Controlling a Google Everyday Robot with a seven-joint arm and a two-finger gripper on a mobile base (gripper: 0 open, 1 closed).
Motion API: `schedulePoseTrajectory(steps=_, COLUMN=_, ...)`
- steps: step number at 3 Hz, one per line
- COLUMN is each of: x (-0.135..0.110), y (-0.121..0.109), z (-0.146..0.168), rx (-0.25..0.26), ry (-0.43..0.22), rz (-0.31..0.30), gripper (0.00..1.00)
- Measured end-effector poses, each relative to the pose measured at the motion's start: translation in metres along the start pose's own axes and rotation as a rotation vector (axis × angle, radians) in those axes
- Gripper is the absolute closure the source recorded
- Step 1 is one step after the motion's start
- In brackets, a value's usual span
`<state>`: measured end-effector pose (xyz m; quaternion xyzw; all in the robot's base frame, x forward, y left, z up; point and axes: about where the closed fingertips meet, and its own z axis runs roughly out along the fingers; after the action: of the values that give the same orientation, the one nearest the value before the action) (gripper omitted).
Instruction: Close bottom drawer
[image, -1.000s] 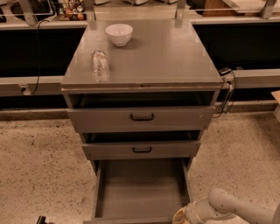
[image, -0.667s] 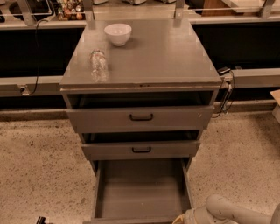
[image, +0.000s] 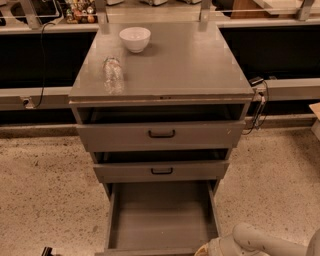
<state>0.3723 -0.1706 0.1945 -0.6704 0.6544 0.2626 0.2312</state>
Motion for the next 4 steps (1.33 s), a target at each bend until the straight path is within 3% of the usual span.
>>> schedulePoseTrajectory(steps=4, x=-0.004, y=-0.031, z=-0.002, rx=0.102, ry=-0.027, rz=-0.044, gripper=1.00)
